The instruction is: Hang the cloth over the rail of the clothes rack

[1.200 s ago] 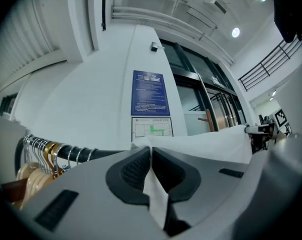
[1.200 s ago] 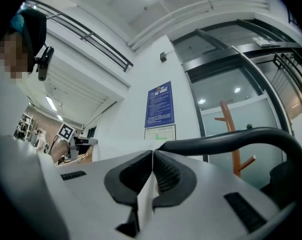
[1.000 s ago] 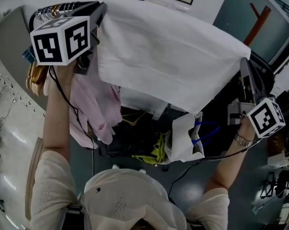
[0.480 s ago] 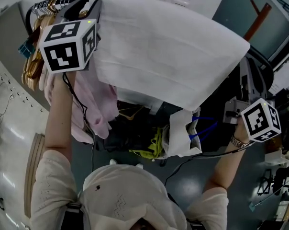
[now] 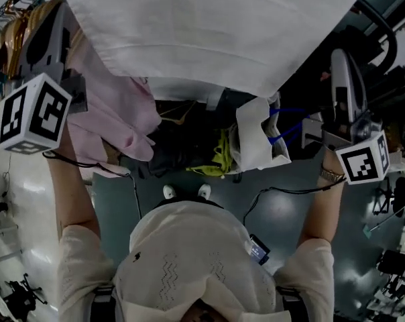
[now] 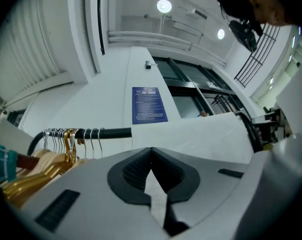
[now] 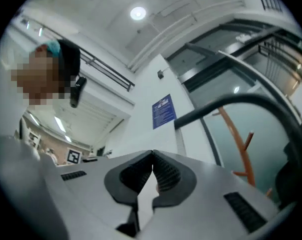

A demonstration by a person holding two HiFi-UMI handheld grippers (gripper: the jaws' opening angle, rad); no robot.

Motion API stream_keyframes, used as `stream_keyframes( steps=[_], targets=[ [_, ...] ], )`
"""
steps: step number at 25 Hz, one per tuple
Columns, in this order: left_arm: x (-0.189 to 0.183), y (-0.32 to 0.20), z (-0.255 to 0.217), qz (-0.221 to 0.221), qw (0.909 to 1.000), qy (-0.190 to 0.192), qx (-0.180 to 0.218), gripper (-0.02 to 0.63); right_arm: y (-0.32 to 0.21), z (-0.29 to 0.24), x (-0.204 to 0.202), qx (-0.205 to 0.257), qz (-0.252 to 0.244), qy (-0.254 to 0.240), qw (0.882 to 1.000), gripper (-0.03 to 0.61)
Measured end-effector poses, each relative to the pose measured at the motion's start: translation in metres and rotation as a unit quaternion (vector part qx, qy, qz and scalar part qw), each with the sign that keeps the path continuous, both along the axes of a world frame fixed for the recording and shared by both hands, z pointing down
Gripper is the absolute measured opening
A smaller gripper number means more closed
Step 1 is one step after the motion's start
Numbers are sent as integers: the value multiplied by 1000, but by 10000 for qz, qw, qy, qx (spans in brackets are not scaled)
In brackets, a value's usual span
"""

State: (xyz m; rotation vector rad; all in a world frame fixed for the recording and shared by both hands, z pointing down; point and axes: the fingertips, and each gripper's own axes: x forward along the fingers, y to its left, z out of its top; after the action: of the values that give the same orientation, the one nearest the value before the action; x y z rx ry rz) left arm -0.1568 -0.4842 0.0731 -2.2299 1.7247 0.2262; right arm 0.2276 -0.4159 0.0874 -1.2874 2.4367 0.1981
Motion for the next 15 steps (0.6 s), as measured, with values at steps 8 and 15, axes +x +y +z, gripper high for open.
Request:
stream_keyframes(
  steps=[8, 15],
  targets=[
    [16, 33, 147, 654, 9967, -253, -416, 14, -11, 165, -44, -1222, -37, 580, 9908, 20],
    [88, 59, 265, 1519, 9813, -123, -1176, 14, 5, 293, -108, -2250, -397, 954, 9689, 20]
  ],
)
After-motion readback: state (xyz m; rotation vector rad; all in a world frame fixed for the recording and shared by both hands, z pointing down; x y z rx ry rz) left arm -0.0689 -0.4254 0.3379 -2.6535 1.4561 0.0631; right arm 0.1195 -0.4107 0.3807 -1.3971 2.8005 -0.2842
